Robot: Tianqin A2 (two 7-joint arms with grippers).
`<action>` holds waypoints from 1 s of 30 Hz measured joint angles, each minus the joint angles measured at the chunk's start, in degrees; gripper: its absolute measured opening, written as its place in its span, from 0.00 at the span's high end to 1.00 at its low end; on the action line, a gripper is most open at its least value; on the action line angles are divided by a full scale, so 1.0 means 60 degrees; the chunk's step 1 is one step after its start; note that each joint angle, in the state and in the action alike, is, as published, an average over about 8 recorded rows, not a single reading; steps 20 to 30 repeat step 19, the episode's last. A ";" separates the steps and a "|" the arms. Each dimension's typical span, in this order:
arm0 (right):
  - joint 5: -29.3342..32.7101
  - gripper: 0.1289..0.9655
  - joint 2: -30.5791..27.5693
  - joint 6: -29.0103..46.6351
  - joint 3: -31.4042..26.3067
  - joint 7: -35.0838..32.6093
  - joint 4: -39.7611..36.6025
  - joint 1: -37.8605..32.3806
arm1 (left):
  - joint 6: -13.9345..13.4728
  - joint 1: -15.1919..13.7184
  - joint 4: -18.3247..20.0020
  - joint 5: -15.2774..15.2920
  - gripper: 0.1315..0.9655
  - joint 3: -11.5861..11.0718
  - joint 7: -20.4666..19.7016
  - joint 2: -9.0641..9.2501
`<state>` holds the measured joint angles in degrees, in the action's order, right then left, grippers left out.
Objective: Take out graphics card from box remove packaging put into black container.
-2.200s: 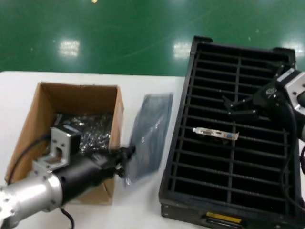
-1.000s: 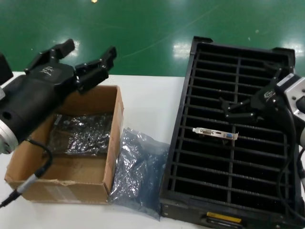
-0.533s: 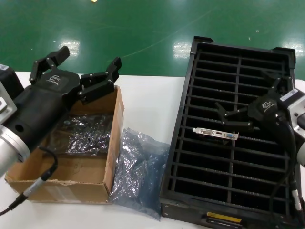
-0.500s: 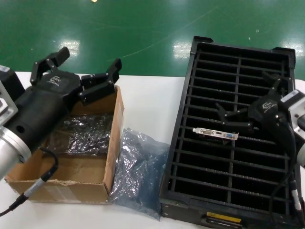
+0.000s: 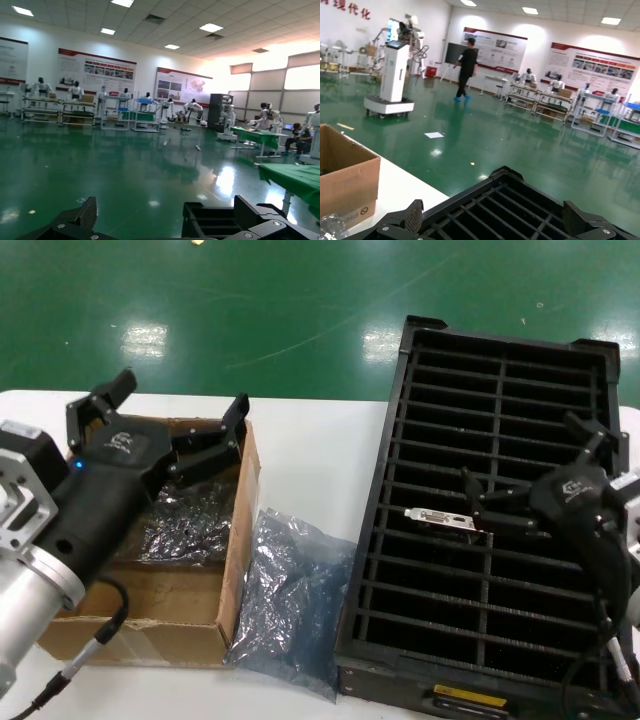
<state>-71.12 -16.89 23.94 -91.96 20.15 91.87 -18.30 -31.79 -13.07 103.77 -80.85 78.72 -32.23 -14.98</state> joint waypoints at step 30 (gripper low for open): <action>-0.2227 0.00 -0.0021 -0.1666 0.0020 -0.1402 -0.0013 0.1272 | 0.2213 0.0908 -0.0843 -0.1552 0.00 0.0903 0.2245 -0.0154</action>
